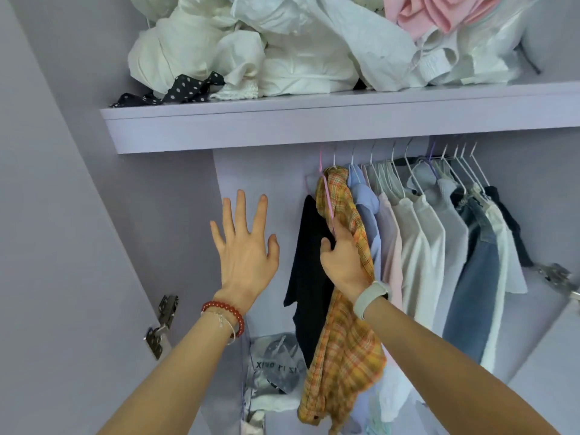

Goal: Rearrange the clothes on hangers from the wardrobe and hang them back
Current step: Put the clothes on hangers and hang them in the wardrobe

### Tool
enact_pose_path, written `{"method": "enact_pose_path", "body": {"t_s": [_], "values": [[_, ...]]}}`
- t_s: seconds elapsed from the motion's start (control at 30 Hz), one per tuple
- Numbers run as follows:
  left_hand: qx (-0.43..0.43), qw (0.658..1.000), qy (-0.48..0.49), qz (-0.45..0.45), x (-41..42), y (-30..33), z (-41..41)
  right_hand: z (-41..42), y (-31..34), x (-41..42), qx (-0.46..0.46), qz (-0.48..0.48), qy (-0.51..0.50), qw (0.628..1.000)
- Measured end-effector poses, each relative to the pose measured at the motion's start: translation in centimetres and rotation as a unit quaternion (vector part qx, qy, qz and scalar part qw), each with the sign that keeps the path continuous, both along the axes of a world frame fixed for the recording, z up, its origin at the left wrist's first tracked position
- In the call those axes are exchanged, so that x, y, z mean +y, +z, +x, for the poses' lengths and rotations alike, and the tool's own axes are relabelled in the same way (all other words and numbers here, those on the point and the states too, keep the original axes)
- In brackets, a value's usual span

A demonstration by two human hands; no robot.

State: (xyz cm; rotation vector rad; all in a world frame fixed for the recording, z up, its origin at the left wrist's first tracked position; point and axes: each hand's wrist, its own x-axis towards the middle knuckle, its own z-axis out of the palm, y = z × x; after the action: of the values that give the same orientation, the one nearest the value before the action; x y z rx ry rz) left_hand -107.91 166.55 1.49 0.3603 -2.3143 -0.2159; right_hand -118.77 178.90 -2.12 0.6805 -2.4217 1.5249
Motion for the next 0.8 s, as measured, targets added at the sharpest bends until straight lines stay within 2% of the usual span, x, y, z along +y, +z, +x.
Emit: {"method": "enact_pose_path", "body": {"t_s": [0.13, 0.23, 0.3, 0.4, 0.5, 0.6, 0.8], "values": [[-0.046, 0.999, -0.030, -0.001, 1.9, -4.4, 2.6, 5.4, -3.0, 4.2, 0.104, 0.061, -0.003, 0.993], [-0.086, 0.995, -0.052, -0.006, 4.1, -7.7, 3.9, 8.9, -5.9, 8.7, 0.175, 0.127, -0.059, 0.975], [-0.118, 0.990, -0.082, 0.003, 6.5, -10.0, 4.7, 11.0, -8.0, 12.2, 0.180, 0.205, -0.106, 0.956], [-0.163, 0.974, -0.154, 0.001, 11.9, -13.3, 6.0, 14.8, -11.1, 18.6, 0.116, 0.301, -0.178, 0.930], [-0.215, 0.945, -0.246, 0.016, 18.3, -15.7, 7.2, 19.6, -13.8, 25.4, 0.039, 0.344, -0.243, 0.906], [-0.249, 0.908, -0.337, 0.002, 25.2, -17.6, 8.3, 24.6, -16.1, 32.0, -0.043, 0.349, -0.308, 0.884], [-0.294, 0.804, -0.515, -0.035, 41.5, -18.8, 11.3, 34.9, -19.0, 45.4, -0.176, 0.311, -0.448, 0.819]]}}
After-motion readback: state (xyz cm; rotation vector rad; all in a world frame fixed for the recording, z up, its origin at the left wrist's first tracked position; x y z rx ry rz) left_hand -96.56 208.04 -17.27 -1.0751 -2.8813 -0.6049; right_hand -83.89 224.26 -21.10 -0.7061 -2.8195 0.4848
